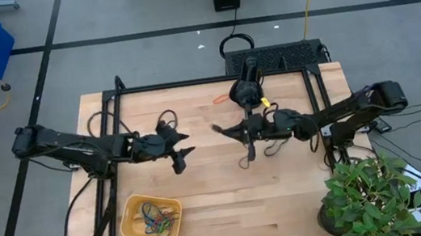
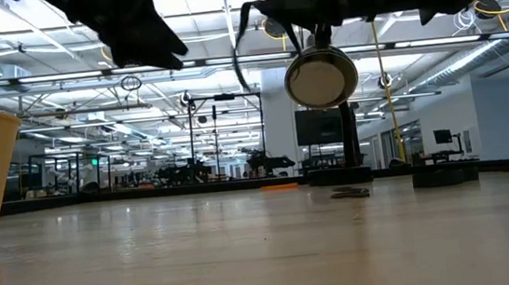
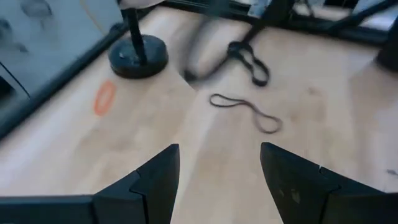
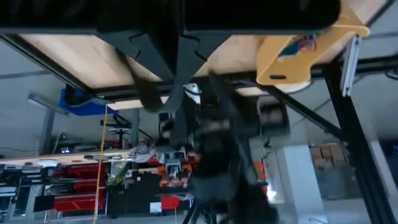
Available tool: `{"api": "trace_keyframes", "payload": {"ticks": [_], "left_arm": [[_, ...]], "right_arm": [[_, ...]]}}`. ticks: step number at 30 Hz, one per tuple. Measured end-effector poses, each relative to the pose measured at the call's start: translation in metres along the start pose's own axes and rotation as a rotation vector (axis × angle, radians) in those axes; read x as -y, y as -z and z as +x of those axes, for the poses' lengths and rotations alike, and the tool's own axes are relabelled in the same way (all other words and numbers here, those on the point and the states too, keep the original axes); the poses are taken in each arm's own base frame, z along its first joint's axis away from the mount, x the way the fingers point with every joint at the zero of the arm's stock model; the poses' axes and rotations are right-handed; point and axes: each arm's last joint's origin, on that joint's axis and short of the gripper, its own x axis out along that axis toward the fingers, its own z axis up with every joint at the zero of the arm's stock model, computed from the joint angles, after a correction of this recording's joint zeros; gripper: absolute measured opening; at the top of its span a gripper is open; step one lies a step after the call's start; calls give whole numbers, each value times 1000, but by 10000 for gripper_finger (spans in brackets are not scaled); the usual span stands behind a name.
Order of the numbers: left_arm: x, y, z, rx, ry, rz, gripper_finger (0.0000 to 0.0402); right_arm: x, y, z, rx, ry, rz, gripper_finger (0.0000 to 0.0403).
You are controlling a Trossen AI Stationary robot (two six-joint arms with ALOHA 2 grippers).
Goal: Pick and place rubber bands into bin
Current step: Put the left black rubberband into the yellow bin
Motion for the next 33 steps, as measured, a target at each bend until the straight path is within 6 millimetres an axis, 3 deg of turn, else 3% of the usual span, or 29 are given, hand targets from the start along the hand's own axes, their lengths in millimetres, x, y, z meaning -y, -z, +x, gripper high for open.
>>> {"api": "trace_keyframes", "payload": {"ticks": [6,11,16,33], "left_arm": [[15,2,37,69,15,292,230],[19,0,58,172,-52,272,230],[15,0,62,191,-175,187,230],[6,-18,62,334,-137,106,230]], "right_arm": [[-2,-6,1,31,-6,12,0],[-5,-4,1,14,21,10,0],[-9,0,1,-25,42,6,0],[-10,12,6,-66,19,115,0]]}}
